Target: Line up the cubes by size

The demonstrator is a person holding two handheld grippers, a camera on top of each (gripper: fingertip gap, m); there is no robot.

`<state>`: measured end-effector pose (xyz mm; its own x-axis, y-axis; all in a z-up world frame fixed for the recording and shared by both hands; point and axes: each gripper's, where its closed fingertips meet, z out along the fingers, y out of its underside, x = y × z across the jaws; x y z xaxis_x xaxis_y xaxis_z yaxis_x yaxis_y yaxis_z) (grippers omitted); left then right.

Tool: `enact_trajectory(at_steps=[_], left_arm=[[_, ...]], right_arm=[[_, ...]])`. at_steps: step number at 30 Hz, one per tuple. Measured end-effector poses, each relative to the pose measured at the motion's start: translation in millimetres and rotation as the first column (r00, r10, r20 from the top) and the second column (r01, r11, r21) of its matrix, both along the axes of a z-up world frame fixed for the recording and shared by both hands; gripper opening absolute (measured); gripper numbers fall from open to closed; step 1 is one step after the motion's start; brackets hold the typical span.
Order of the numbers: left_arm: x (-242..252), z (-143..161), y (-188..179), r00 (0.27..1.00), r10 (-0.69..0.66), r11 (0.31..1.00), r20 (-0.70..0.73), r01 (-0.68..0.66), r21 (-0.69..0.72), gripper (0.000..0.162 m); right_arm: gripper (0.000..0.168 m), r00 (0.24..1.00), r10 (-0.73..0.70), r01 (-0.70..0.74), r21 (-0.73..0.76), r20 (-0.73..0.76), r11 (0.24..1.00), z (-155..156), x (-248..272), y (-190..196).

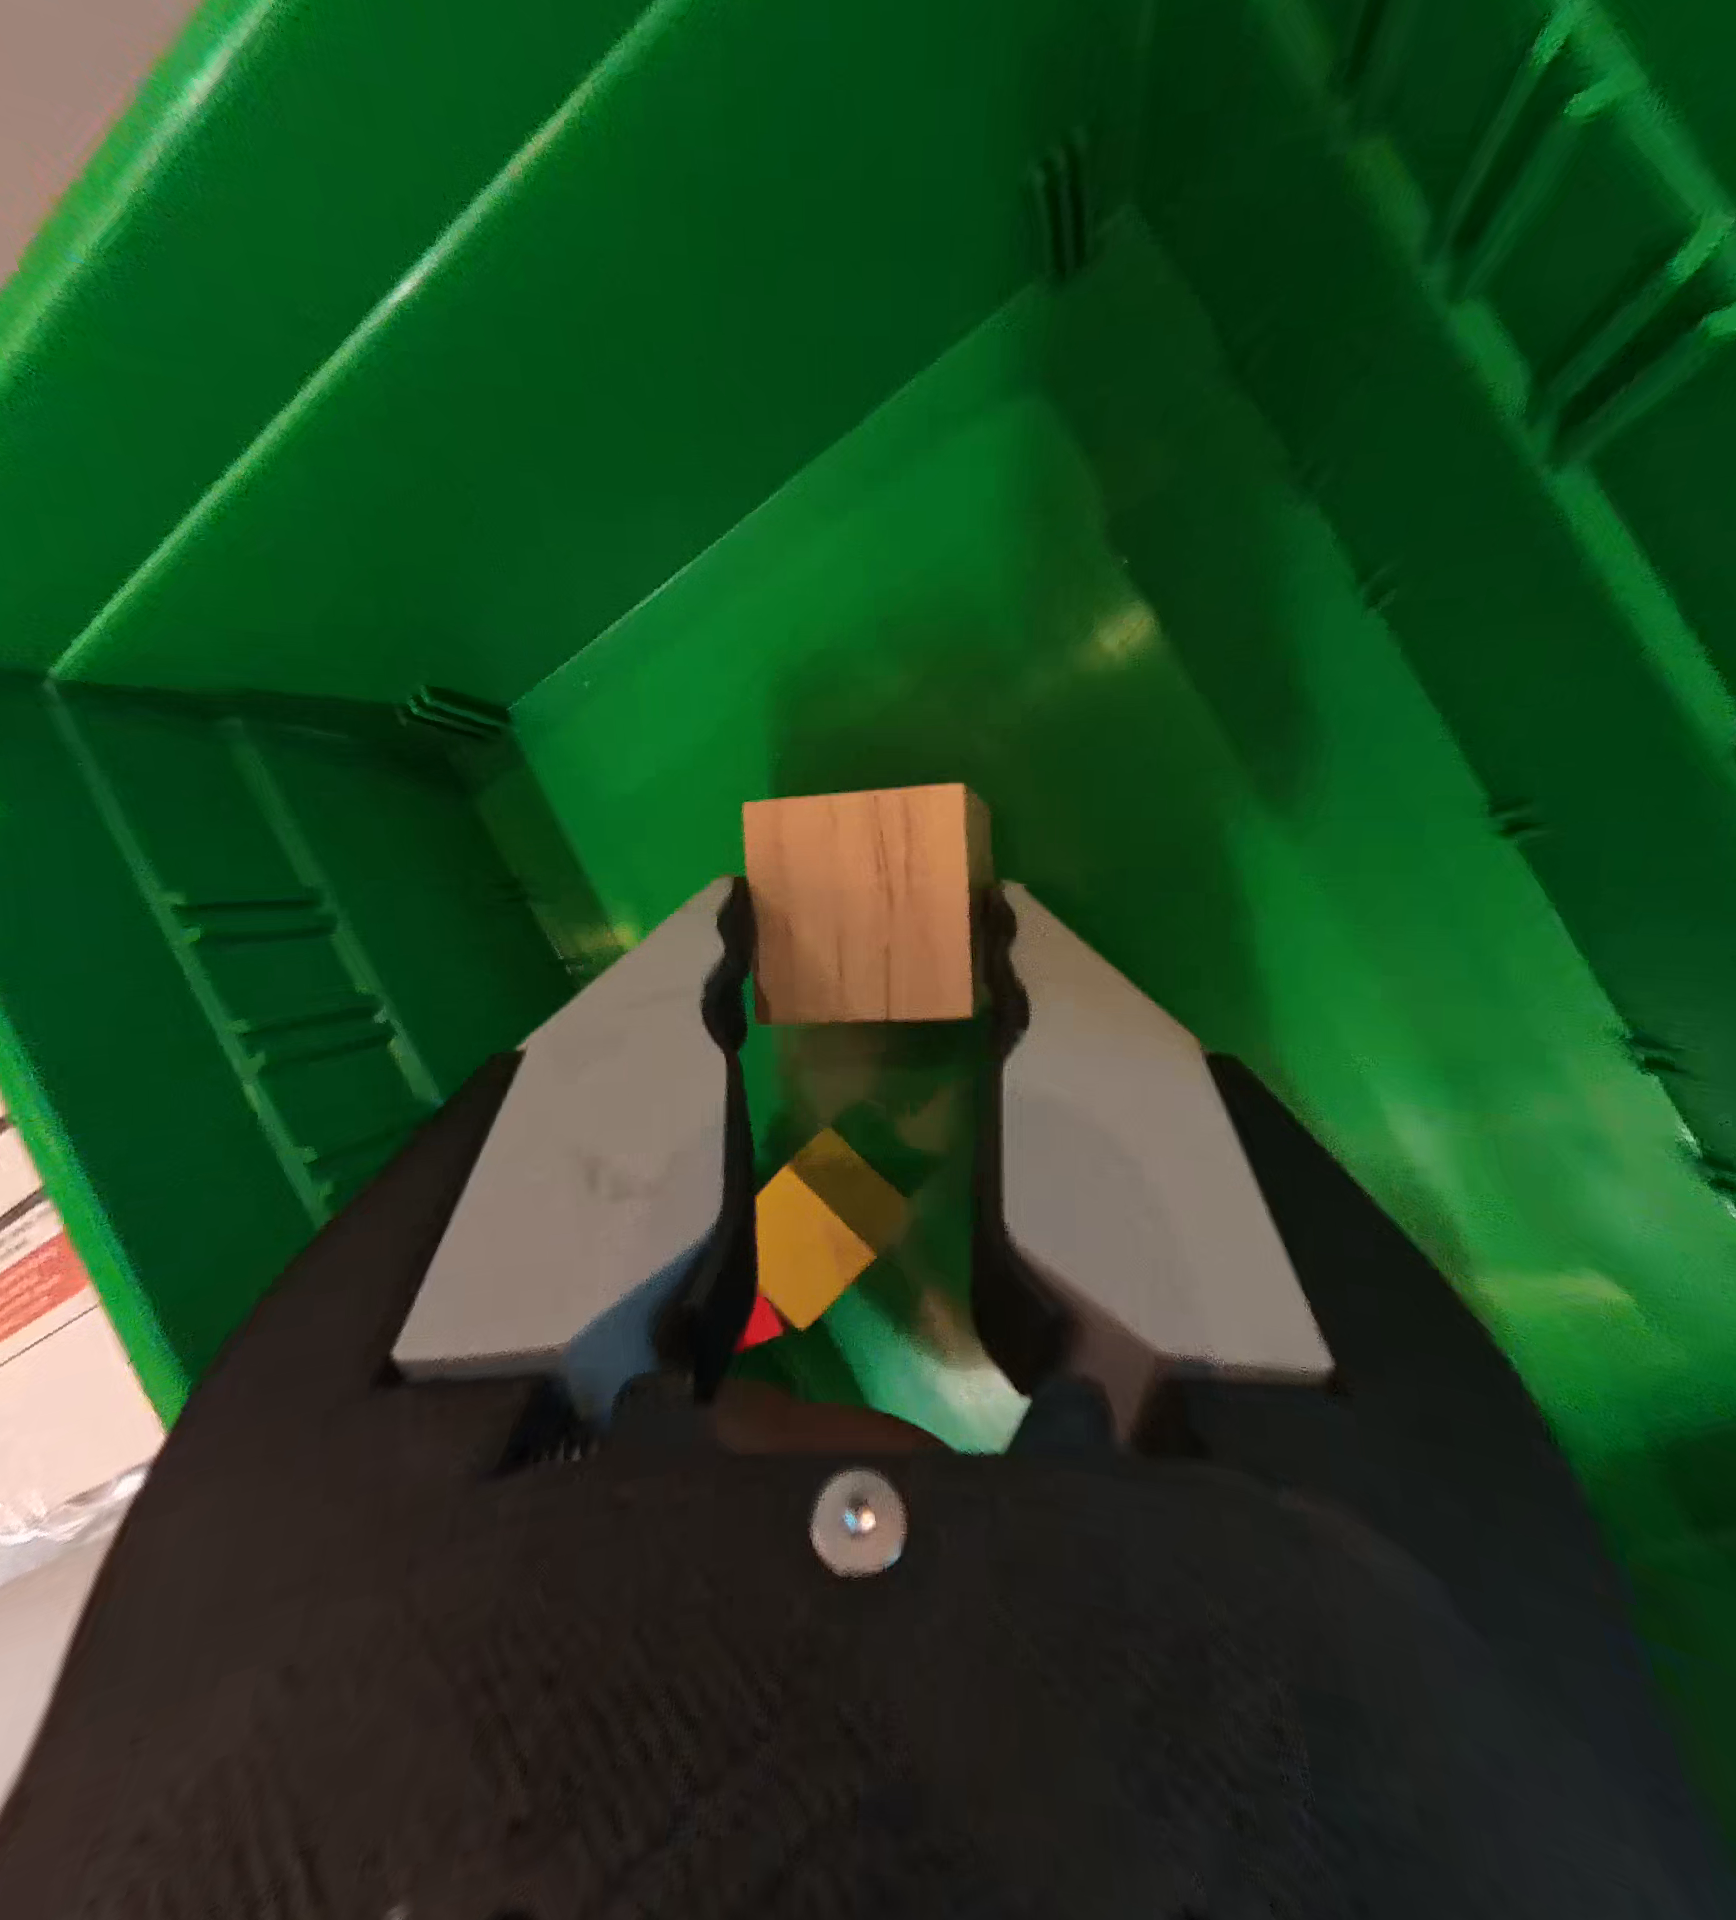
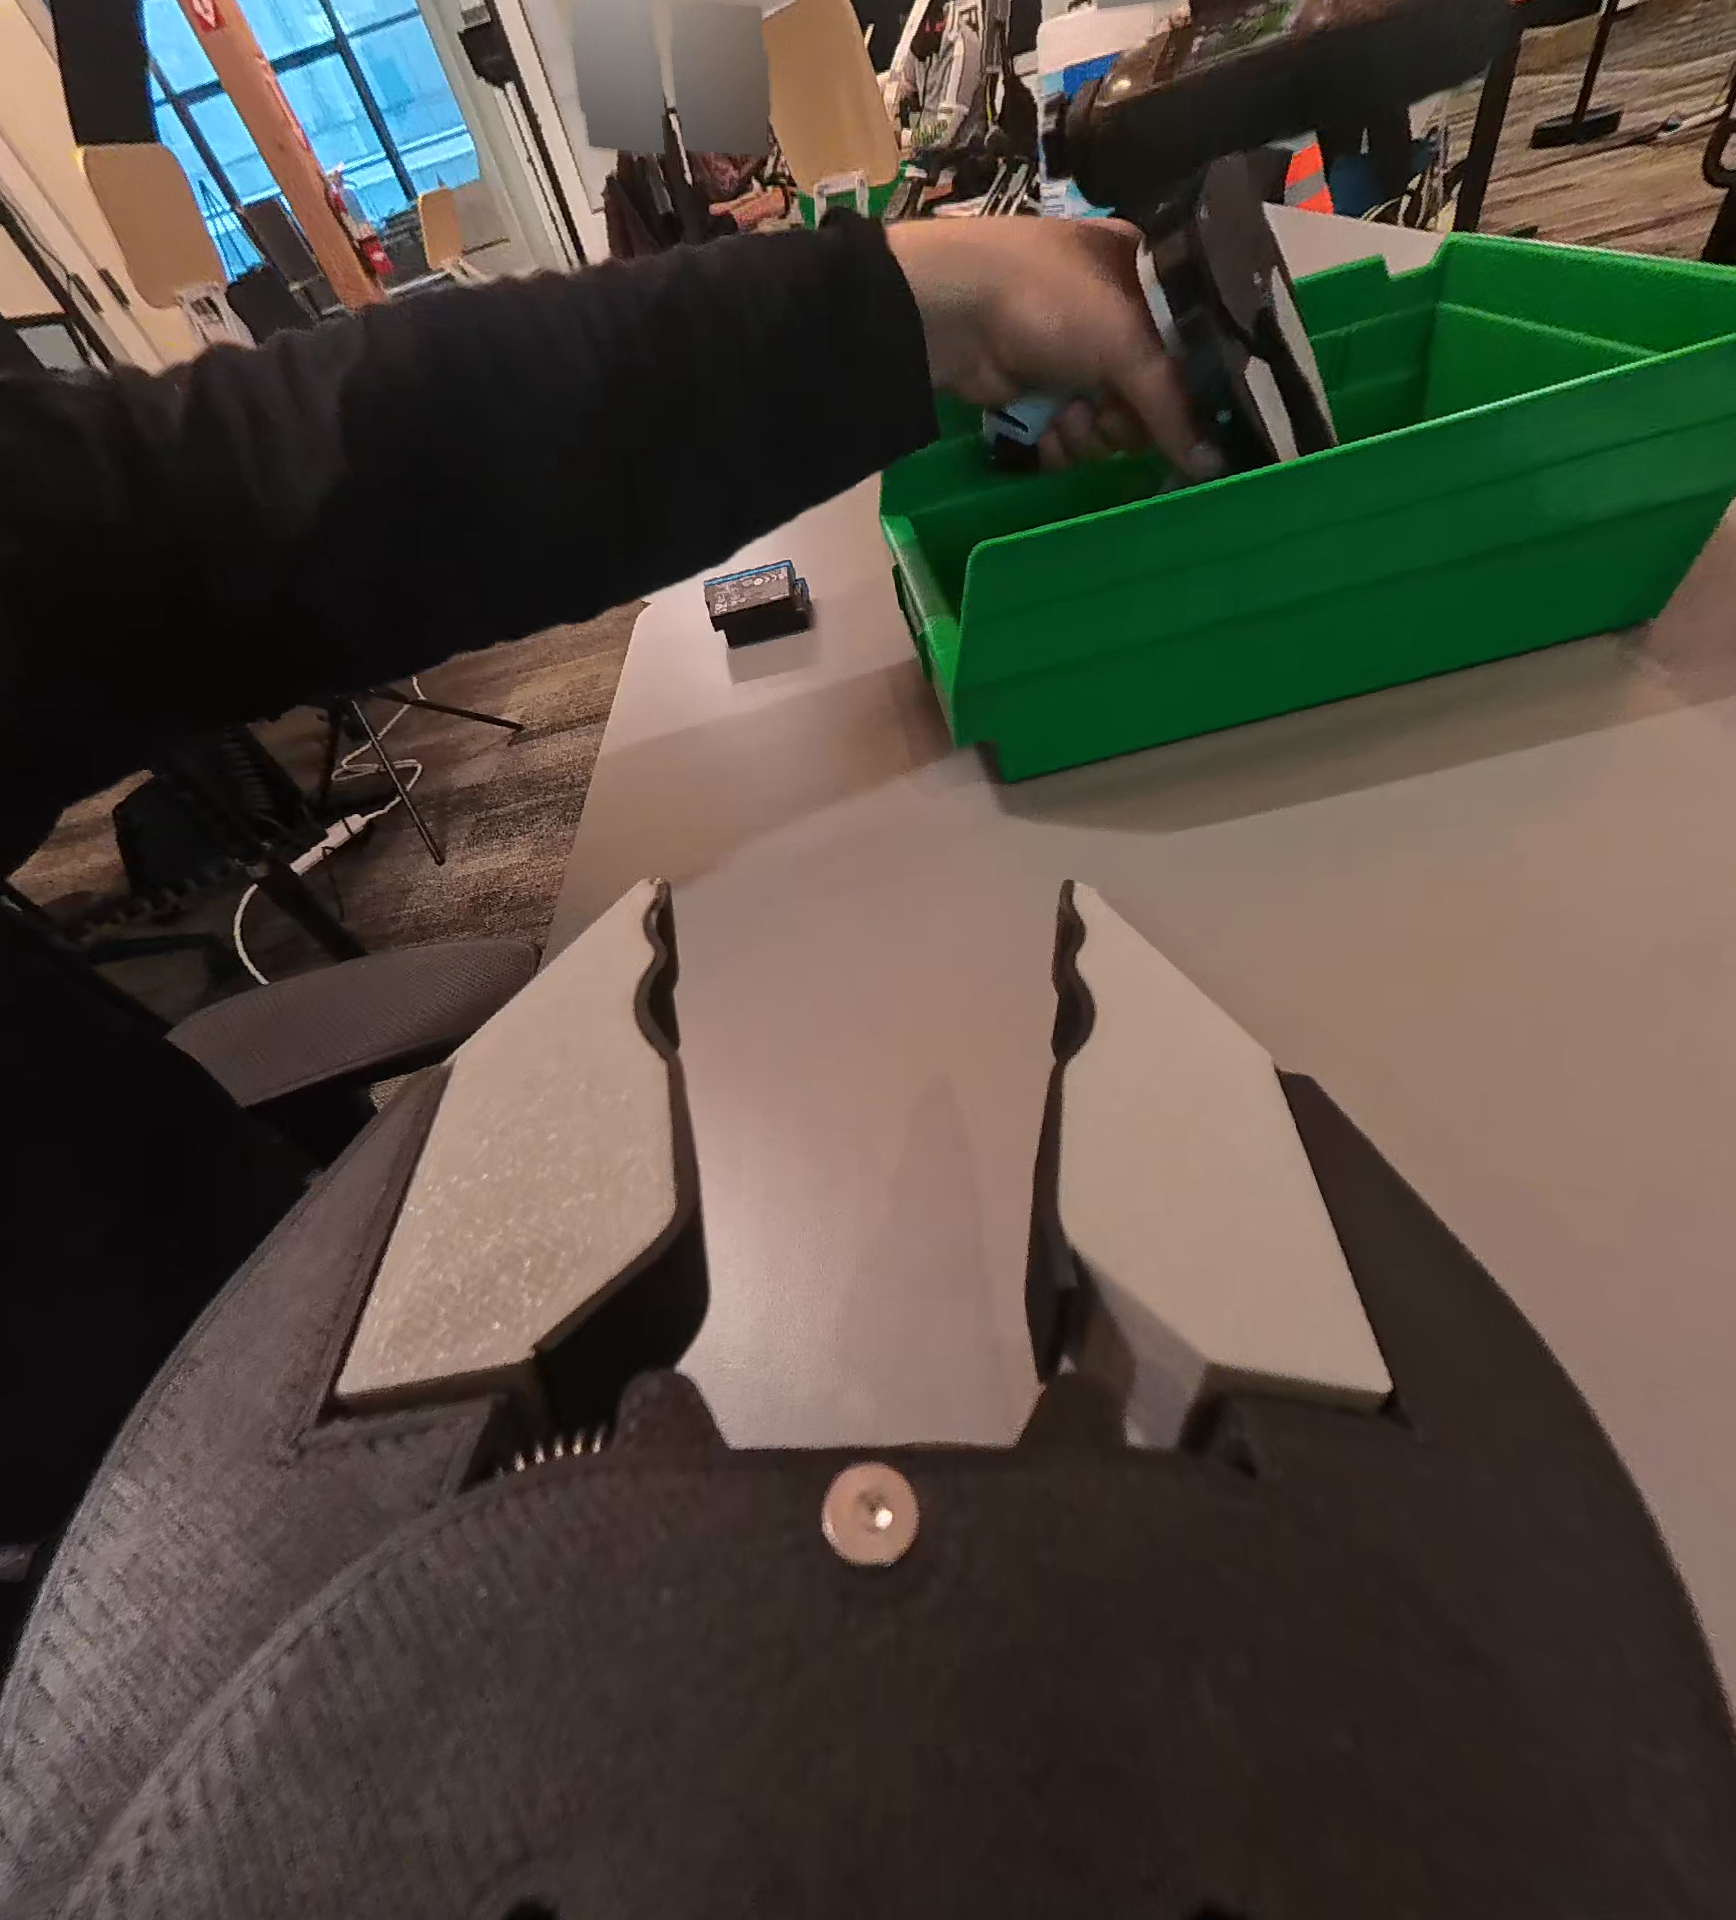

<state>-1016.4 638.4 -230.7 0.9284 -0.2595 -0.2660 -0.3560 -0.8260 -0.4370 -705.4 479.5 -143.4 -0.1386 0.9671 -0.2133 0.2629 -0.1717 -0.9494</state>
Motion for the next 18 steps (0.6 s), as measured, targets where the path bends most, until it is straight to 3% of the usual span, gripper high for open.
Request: enact_trajectory(at_steps=[2,5,8,10,11,13,15,18], left_arm=[[7.7,7.1,0.9,0.999,-0.03,0.999,0.024,0.029,0.031,0.043],[18.7,44.4,2.9,0.998,-0.07,0.977,-0.003,0.069,0.204,0.043],[61.5,103.3,-8.9,0.971,-0.225,0.854,-0.078,0.235,0.463,0.043],[110.7,141.2,-31.9,0.92,-0.364,0.696,-0.146,0.373,0.614,0.043],[145.5,157.9,-50.2,0.862,-0.469,0.569,-0.193,0.462,0.681,0.043],[217.5,175.6,-97.7,0.696,-0.666,0.306,-0.268,0.583,0.753,0.042],[275.1,183.0,-143.2,0.531,-0.787,0.091,-0.314,0.603,0.792,0.043],[325.0,191.8,-185.3,0.385,-0.863,-0.083,-0.326,0.529,0.845,0.042]], right_arm=[[0.07,1.0,-0.008,0.008,-0.007,0.003,1.0,-0.5,1.0,2.7],[0.069,1.0,0.006,-0.007,-0.057,-0.011,0.998,1.8,1.9,3.1],[0.068,0.998,0.048,-0.056,-0.171,-0.05,0.984,9.8,4.1,0.0],[0.069,0.99,0.105,-0.127,-0.278,-0.096,0.952,19.1,7.7,-5.9],[0.069,0.981,0.14,-0.178,-0.336,-0.134,0.925,26.5,10.4,-10.1],[0.073,0.954,0.198,-0.281,-0.444,-0.223,0.851,43.7,17.0,-17.1],[0.073,0.914,0.258,-0.391,-0.514,-0.313,0.763,60.9,26.1,-24.8],[0.084,0.866,0.312,-0.491,-0.547,-0.39,0.679,75.5,38.1,-33.0]])
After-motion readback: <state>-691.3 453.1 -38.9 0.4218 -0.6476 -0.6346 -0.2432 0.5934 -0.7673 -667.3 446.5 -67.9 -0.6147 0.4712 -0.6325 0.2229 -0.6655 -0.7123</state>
